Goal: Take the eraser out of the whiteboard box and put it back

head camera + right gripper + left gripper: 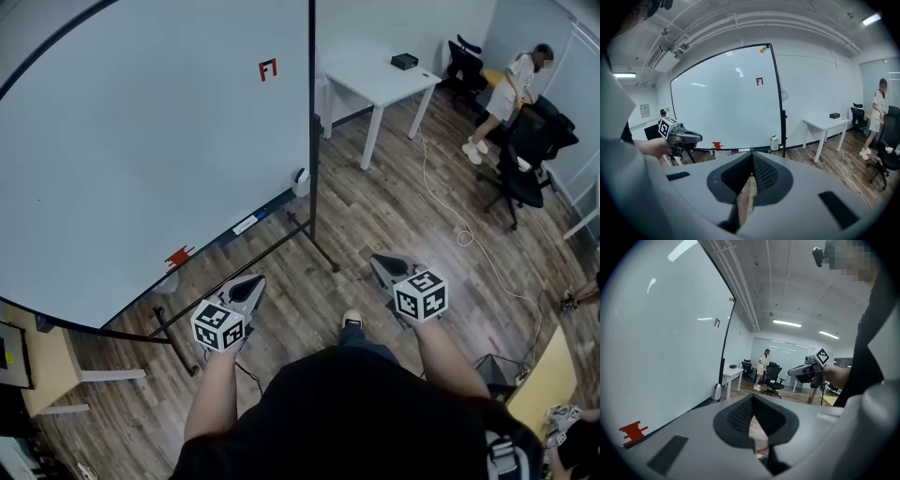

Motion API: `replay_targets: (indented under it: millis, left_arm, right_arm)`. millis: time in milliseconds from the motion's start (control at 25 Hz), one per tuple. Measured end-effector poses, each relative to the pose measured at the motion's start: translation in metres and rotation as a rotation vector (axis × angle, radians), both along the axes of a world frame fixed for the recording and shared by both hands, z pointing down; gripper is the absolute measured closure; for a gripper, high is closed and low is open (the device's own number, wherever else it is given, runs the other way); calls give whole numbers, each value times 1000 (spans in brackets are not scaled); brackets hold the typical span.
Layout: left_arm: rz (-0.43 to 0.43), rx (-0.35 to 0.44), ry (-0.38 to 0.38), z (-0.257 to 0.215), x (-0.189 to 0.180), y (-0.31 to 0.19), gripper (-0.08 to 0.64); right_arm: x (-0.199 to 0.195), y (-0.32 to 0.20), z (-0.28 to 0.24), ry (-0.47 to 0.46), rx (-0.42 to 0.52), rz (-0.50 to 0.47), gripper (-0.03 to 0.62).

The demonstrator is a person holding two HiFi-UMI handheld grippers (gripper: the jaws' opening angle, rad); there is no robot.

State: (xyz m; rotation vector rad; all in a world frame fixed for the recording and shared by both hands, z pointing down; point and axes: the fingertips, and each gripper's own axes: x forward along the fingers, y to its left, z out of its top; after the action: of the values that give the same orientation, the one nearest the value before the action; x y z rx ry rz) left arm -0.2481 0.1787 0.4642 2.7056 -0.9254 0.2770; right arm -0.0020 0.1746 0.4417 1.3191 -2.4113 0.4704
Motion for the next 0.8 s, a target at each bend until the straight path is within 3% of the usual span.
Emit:
replay_targets:
  millis: [800]
  left_arm:
    - [8, -48, -24, 17, 43, -32, 548]
  right_arm:
    - [48, -31, 17, -14, -45, 11, 597]
